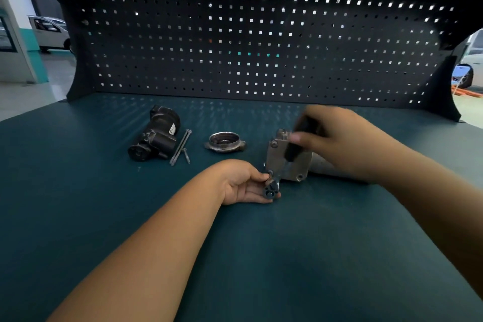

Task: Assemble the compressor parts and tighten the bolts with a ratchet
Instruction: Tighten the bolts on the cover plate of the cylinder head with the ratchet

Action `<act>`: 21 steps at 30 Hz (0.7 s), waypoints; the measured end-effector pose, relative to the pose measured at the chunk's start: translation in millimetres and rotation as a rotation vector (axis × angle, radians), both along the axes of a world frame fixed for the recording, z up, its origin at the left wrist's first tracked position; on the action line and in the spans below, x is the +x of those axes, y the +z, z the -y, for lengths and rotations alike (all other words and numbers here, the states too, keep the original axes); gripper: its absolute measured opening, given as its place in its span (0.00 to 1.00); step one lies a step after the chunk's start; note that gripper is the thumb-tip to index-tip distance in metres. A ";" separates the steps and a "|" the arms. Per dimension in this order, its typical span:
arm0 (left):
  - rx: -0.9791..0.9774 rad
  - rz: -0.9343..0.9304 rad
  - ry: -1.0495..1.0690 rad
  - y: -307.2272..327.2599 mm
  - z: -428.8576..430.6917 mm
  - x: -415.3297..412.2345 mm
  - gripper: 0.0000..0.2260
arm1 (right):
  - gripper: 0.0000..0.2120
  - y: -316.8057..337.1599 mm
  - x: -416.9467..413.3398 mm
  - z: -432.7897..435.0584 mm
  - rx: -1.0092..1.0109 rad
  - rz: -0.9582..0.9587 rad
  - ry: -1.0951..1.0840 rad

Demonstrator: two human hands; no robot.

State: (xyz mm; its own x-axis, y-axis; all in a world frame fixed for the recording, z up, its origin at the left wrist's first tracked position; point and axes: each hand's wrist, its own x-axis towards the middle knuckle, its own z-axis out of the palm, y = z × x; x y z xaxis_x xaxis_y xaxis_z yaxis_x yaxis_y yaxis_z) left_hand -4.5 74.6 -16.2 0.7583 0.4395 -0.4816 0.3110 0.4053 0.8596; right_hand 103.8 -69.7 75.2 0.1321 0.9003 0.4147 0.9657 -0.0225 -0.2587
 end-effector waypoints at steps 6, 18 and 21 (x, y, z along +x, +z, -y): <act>0.045 -0.038 0.012 0.5 2.3 2.2 0.09 | 0.05 -40.6 33.9 43.4 0.036 -0.096 -0.142; 0.013 0.009 0.023 1.6 2.6 -0.4 0.07 | 0.07 -78.3 47.5 49.1 -0.255 0.036 -0.191; 0.005 0.010 0.027 1.5 2.2 0.0 0.07 | 0.09 -40.7 39.5 40.9 -0.077 -0.059 -0.168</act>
State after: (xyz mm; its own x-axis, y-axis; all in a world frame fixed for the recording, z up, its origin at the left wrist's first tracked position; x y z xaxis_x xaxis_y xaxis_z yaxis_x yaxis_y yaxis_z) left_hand -4.5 72.4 -14.7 0.7505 0.4625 -0.4721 0.2917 0.4091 0.8646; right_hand 143.3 -110.6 34.5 0.3052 0.8924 0.3322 0.9299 -0.2041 -0.3060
